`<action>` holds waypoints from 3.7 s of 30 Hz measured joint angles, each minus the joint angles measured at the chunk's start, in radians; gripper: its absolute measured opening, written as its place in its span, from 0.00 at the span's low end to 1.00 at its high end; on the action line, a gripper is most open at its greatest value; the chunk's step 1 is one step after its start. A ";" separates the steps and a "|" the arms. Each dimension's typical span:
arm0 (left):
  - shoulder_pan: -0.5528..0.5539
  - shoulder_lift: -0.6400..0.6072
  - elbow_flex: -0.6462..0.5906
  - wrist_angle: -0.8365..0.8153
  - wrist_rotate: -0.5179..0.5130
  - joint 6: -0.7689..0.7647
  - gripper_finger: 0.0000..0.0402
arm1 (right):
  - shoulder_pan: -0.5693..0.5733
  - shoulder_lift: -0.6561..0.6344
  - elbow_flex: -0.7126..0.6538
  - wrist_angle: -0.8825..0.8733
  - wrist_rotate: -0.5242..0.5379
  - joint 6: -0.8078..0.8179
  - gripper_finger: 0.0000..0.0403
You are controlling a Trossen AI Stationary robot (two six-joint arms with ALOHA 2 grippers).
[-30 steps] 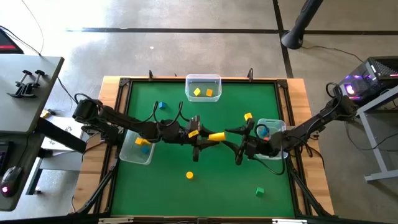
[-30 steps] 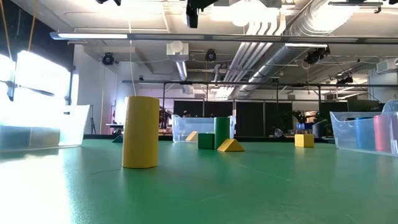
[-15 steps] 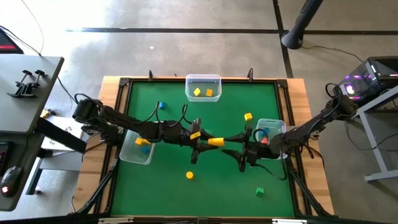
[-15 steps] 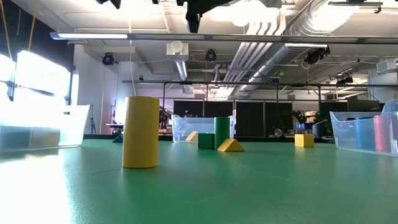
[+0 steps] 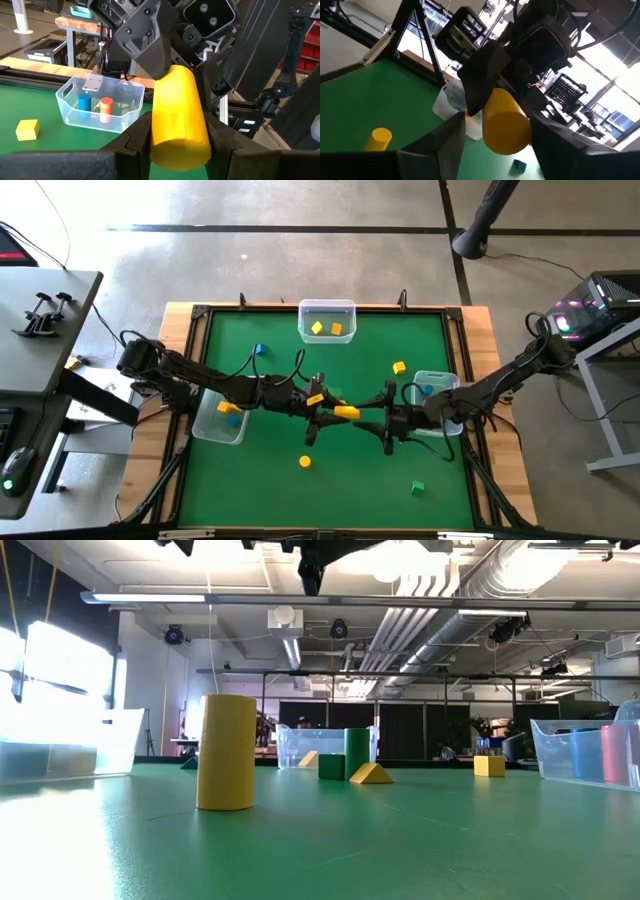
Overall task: Sort blocks by size
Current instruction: Put the yellow cylindrical block into the right transparent bin
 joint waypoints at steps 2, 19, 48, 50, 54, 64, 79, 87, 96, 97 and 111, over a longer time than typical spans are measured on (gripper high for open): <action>0.000 0.000 0.000 -0.002 0.000 0.000 0.28 | -0.006 0.000 0.000 -0.001 -0.013 0.014 0.50; 0.001 -0.007 0.002 -0.008 -0.038 0.051 0.44 | -0.006 -0.001 -0.001 -0.139 -0.034 0.147 0.31; -0.119 -0.069 0.001 -0.385 -0.509 0.089 0.44 | -0.530 -0.129 0.447 -2.076 -0.304 0.818 0.31; -0.131 -0.061 0.001 -0.384 -0.532 0.100 0.44 | -0.567 -0.128 0.409 -2.080 -0.305 0.832 0.31; -0.146 -0.039 0.001 -0.382 -0.562 0.138 0.44 | -0.623 -0.129 0.335 -2.072 -0.341 0.860 0.31; -0.150 0.020 0.001 -0.374 -0.568 0.141 0.44 | -0.659 -0.134 0.180 -1.995 -0.327 0.967 0.31; -0.150 0.020 0.000 -0.368 -0.570 0.140 0.44 | -0.658 -0.154 0.145 -1.902 -0.327 0.996 0.33; -0.150 0.020 0.000 -0.369 -0.569 0.140 0.44 | -0.658 -0.154 0.145 -1.898 -0.326 0.998 0.34; -0.151 0.020 0.000 -0.369 -0.569 0.140 0.44 | -0.660 -0.153 0.141 -1.895 -0.295 1.009 0.34; -0.151 0.020 0.000 -0.369 -0.569 0.140 0.44 | -0.660 -0.153 0.141 -1.895 -0.296 1.005 0.34; -0.150 0.020 0.000 -0.368 -0.568 0.140 0.44 | -0.644 -0.148 0.036 -1.763 -0.355 0.989 0.34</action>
